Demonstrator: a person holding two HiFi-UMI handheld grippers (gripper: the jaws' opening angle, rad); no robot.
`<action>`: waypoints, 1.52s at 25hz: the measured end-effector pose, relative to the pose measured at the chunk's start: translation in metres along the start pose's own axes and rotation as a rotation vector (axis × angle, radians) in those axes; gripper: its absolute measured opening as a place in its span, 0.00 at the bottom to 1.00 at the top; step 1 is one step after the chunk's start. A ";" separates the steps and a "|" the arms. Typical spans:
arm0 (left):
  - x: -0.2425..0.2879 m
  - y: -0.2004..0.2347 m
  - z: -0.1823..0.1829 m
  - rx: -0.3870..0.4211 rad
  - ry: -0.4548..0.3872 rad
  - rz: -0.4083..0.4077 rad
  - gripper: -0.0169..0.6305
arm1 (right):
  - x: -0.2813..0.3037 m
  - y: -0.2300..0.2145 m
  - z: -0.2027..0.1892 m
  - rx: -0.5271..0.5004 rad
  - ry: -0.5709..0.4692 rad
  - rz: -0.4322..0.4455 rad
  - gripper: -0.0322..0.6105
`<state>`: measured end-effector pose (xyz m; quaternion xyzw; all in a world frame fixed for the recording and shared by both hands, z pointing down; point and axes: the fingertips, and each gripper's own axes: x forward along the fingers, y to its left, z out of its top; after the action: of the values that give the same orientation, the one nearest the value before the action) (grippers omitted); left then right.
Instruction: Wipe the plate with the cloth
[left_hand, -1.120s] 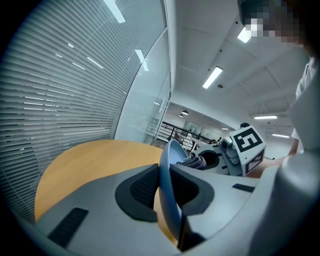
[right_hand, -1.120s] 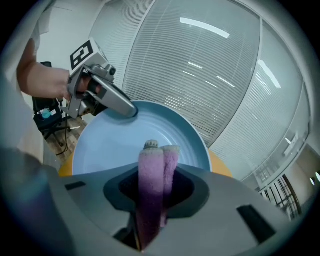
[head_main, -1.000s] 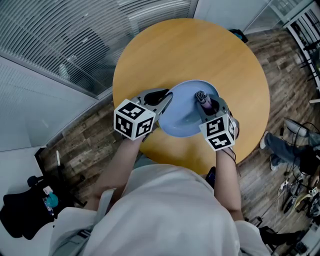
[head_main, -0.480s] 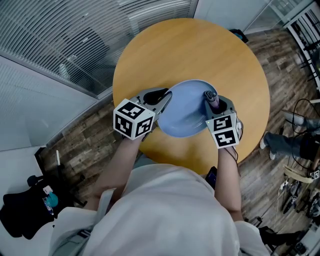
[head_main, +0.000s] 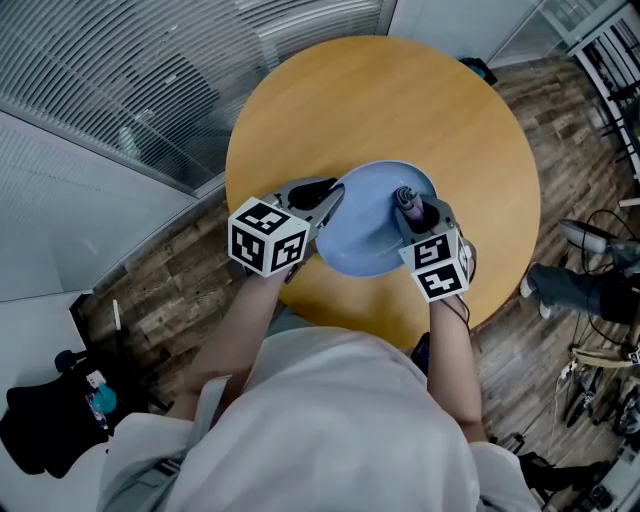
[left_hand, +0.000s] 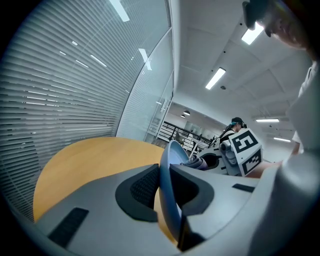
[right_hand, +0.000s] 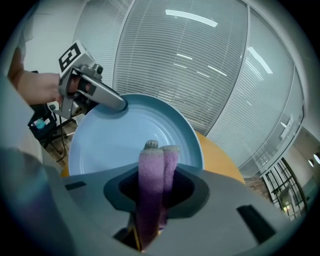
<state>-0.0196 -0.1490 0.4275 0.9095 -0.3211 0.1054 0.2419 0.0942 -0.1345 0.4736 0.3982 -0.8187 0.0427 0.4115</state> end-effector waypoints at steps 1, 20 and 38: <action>0.000 0.000 0.000 0.000 0.000 0.000 0.11 | 0.000 0.002 0.002 -0.004 -0.003 0.006 0.21; 0.003 0.000 0.001 0.000 0.011 -0.002 0.11 | 0.006 0.074 0.054 -0.174 -0.104 0.172 0.21; 0.006 -0.002 0.000 -0.018 0.004 -0.010 0.11 | 0.009 0.127 0.074 -0.243 -0.174 0.296 0.21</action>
<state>-0.0132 -0.1509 0.4290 0.9088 -0.3169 0.1033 0.2510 -0.0437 -0.0830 0.4637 0.2232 -0.8998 -0.0309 0.3735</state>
